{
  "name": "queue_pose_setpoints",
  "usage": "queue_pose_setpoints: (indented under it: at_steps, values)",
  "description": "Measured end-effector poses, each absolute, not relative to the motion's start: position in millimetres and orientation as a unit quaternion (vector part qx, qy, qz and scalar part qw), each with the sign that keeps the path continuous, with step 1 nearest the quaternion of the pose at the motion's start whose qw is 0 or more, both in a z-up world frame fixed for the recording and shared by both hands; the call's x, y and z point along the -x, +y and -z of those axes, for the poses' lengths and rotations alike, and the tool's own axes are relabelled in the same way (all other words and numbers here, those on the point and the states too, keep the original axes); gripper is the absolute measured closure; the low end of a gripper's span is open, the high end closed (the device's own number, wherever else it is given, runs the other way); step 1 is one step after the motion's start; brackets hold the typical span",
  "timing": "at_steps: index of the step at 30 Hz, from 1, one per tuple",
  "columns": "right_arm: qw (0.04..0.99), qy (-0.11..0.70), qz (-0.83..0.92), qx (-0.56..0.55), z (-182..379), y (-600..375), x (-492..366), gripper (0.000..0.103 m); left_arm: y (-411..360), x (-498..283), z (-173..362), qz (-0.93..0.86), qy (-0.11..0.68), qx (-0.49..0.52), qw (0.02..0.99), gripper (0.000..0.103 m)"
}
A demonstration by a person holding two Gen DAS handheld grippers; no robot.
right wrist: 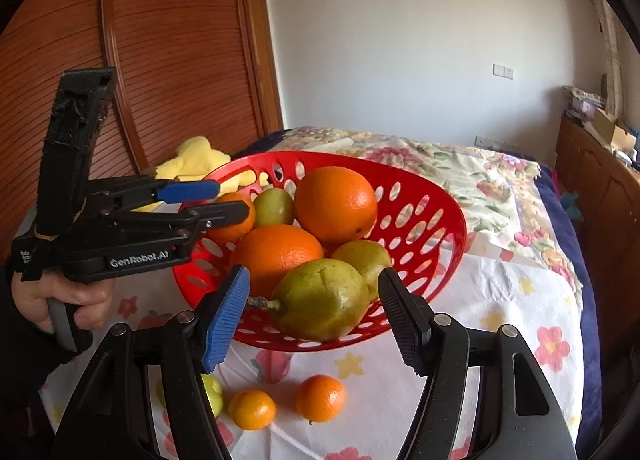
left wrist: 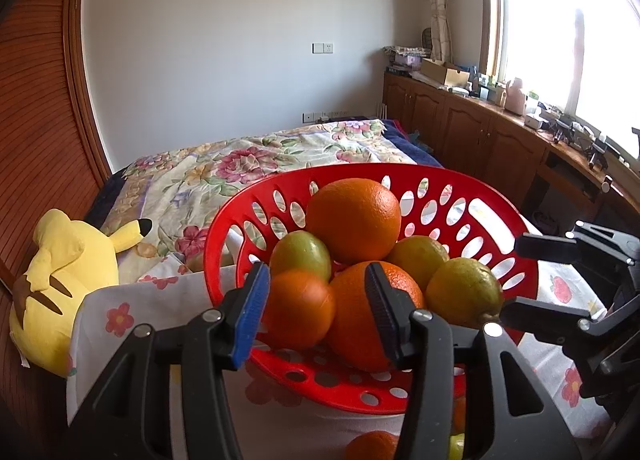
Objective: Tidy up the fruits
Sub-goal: 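Open both tools to drop the pear and orange into the basket, then grasp a small tangerine on the cloth with the right tool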
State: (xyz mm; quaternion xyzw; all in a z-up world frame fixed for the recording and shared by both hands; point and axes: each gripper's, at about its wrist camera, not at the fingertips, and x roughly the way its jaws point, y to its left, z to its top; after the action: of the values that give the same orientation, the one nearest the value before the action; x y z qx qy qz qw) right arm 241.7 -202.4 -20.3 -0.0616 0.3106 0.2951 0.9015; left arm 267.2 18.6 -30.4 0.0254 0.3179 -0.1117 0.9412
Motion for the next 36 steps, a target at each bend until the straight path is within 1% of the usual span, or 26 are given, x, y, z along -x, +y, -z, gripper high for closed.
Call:
queue_pose_setpoints:
  at_steps: [14,24,36]
  values:
    - [0.912,0.297,-0.279,0.048,7.2,-219.1,-203.6,0.034,23.2,-206.3,26.0,0.124,0.305,-0.015,0.944,0.044]
    - [0.913,0.307,-0.264,0.046,14.4,-229.4,-168.4,0.034,21.4,-165.8,45.0,0.133,0.319,-0.004,0.939,0.043]
    - [0.913,0.318,-0.25,0.046,29.2,-236.6,-147.2,0.034,15.1,-130.8,72.4,0.127,0.335,0.003,0.934,0.043]
